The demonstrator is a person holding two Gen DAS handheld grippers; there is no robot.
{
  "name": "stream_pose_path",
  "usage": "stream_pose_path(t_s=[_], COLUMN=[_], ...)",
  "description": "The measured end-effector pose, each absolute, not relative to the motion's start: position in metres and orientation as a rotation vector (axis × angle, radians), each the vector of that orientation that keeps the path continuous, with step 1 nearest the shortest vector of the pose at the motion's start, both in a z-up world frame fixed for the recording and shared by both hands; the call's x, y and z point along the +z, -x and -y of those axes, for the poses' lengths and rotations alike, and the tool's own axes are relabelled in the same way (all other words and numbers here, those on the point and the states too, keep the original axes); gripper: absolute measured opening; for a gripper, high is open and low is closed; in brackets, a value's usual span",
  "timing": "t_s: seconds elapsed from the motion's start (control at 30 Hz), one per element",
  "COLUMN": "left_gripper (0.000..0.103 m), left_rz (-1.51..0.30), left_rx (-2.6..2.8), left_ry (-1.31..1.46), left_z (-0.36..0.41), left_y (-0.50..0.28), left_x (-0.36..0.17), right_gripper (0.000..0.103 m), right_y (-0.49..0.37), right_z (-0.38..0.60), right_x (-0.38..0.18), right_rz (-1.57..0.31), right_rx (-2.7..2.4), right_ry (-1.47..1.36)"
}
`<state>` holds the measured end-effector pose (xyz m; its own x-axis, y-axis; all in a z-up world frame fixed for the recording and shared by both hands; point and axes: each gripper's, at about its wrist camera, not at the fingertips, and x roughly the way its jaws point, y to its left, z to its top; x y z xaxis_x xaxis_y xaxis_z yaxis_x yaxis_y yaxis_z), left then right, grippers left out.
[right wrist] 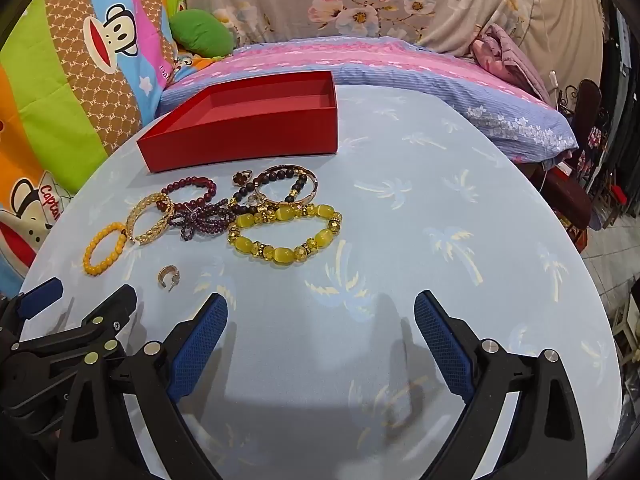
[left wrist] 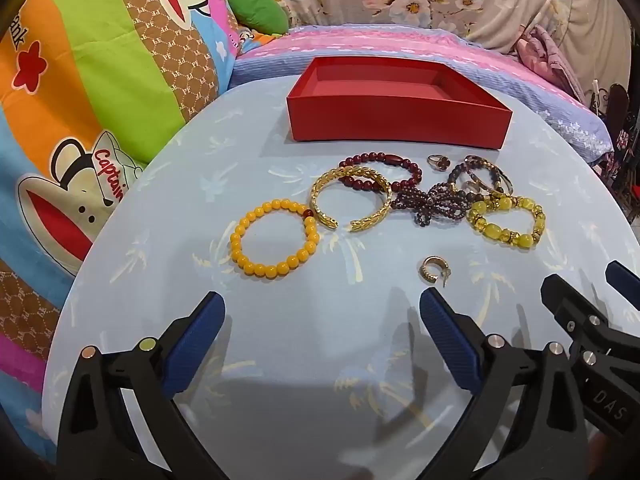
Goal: Organize jewelry
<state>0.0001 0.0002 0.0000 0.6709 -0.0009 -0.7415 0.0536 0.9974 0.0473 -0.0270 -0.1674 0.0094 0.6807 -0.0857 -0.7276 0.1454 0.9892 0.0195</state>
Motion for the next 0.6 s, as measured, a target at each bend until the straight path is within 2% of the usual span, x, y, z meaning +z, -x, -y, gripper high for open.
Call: stream_pose_path(t_s=[0.6], left_gripper=[0.092], left_rz=[-0.834], left_rx=[-0.036], left_ry=[-0.062], left_z=[0.0026], left_y=[0.0029], left_x=[-0.0009], right_gripper=[0.091], right_y=[0.0260], right_z=[0.1668], right_x=[0.0098], right_rz=[-0.814], right_rx=[-0.127], right_ry=[-0.073])
